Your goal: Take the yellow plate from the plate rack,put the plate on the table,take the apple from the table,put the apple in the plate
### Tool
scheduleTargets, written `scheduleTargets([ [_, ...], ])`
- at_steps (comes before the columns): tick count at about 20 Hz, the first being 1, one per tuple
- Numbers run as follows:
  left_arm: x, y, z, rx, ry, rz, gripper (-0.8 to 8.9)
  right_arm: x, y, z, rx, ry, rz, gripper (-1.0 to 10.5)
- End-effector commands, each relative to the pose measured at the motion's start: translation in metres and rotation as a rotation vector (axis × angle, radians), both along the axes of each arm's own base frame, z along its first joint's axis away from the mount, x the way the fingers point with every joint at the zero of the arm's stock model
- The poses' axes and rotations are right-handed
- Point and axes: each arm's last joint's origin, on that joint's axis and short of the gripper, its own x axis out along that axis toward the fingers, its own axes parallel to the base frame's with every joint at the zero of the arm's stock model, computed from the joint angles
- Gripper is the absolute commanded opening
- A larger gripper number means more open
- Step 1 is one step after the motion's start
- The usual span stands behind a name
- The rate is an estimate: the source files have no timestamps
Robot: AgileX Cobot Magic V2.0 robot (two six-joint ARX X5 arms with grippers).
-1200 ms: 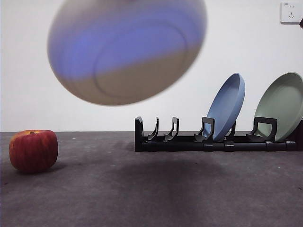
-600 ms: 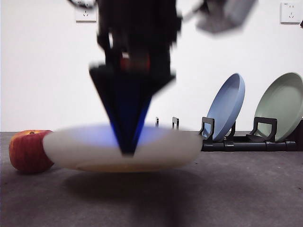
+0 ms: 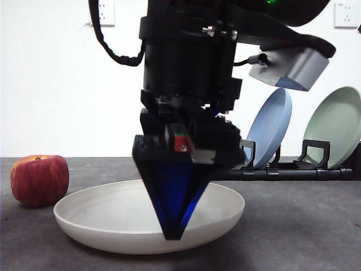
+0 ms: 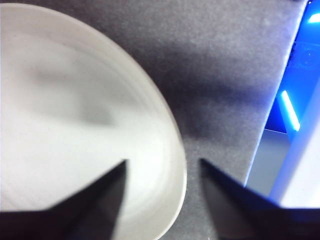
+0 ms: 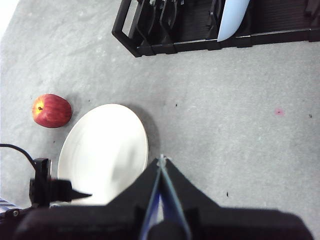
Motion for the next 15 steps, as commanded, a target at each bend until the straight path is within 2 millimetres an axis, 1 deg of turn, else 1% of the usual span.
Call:
scheduleTargets([
  [1,-0.002,0.002,0.005,-0.014,-0.005,0.033,5.77,0.0,0.0,0.002,0.001,-0.007,0.005,0.0],
  [2,-0.003,0.005,0.016,-0.051,-0.018,0.055,5.76,0.001,0.0,0.002,0.001,-0.01,0.007,0.0],
  [5,-0.01,0.021,0.072,-0.227,-0.063,0.147,5.73,0.006,0.007,0.001,0.008,-0.017,0.041,0.0],
  [7,-0.022,0.048,0.119,-0.379,-0.061,0.216,5.46,0.013,0.018,0.0,0.022,-0.025,0.092,0.0],
  [8,-0.029,0.065,0.141,-0.458,-0.06,0.241,4.32,0.018,0.027,-0.001,0.038,-0.021,0.123,0.0],
  [10,-0.045,0.104,0.178,-0.615,-0.062,0.278,0.49,0.026,0.051,-0.003,0.071,-0.008,0.201,0.0],
  [11,-0.052,0.123,0.192,-0.688,-0.07,0.306,-0.11,0.03,0.064,-0.004,0.083,0.012,0.236,0.0],
  [12,-0.061,0.146,0.207,-0.773,-0.078,0.33,-0.02,0.034,0.08,-0.005,0.085,0.043,0.282,0.0],
  [13,-0.068,0.165,0.216,-0.837,-0.083,0.347,-0.02,0.038,0.094,-0.005,0.076,0.07,0.323,0.0],
  [14,-0.077,0.187,0.225,-0.916,-0.086,0.374,-0.02,0.043,0.112,-0.004,0.056,0.091,0.373,0.0],
  [15,-0.084,0.204,0.231,-0.976,-0.085,0.399,-0.02,0.048,0.128,-0.003,0.039,0.098,0.406,0.0],
])
